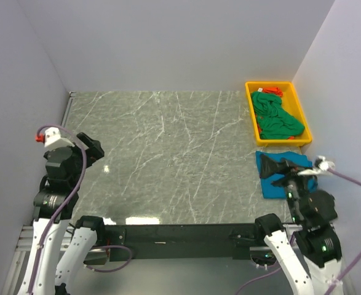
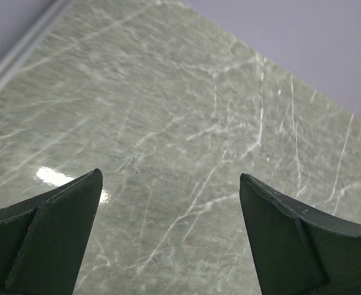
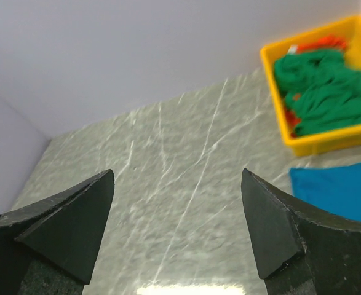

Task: Fold and stack the t-shirts
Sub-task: Neatly place the folded tshirt to the corner

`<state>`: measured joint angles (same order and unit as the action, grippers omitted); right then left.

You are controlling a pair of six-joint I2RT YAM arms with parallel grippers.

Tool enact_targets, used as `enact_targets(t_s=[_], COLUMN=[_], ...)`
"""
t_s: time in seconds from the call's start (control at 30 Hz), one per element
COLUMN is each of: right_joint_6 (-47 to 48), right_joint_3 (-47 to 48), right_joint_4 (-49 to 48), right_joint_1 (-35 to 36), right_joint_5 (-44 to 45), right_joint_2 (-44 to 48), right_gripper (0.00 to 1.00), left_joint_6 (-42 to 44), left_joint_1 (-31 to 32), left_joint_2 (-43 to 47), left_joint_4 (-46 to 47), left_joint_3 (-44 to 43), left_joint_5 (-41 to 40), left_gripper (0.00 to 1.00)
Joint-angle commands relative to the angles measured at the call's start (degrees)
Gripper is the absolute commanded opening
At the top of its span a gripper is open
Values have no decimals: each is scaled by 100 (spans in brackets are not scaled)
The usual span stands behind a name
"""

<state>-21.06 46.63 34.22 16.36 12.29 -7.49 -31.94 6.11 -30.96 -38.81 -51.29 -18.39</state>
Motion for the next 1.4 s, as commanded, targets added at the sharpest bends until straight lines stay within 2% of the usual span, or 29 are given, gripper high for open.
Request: enact_targets(t_s=[0.0, 0.13, 0.27, 0.37, 0.4, 0.53, 0.73, 0.87, 1.0, 1.17, 1.37], right_joint_6=[-976, -1356, -1892, -2385, -2594, -3079, -3404, -3519, -3676, -4090, -3828], right_joint_3=[-102, -23, 390, 417, 269, -259, -778, -1182, -1744, -2166, -2553], right_joint_4=[-381, -214, 558, 753, 701, 393, 419, 270, -116, -573, -1285], right_joint_1=[8, 8, -19, -377, -779, -1966, -3199, -4313, -5096, -5459, -5609], right_joint_5=[-211, 185, 282, 282, 65, -140, -105, -280, -376, -395, -412], right_joint_2=[-717, -1693, -3350, -4110, -4225, -4446, -4393, -4341, -4366, -4542, -4762], right_gripper=[90, 90, 89, 88, 88, 85, 84, 83, 77, 73, 65], left_joint_6=[320, 399, 364, 408, 434, 417, 417, 408, 408, 408, 408], left_joint_1=[22, 22, 22, 22, 31, 110, 259, 329, 347, 347, 347], left_joint_2=[-191, -410, -481, -411, -393, -393, -261, -226, -191, -147, -147], left_joint_4=[1005, 1463, 1622, 1613, 1622, 1605, 1543, 1525, 1499, 1517, 1516], left_joint_3=[399, 742, 1093, 1147, 1147, 1156, 1121, 1103, 1121, 1138, 1156], left_joint_5=[661, 899, 1047, 1031, 1005, 1092, 803, 758, 776, 829, 785], left_gripper=[100, 100, 99, 99, 99, 99, 99, 99, 99, 99, 99])
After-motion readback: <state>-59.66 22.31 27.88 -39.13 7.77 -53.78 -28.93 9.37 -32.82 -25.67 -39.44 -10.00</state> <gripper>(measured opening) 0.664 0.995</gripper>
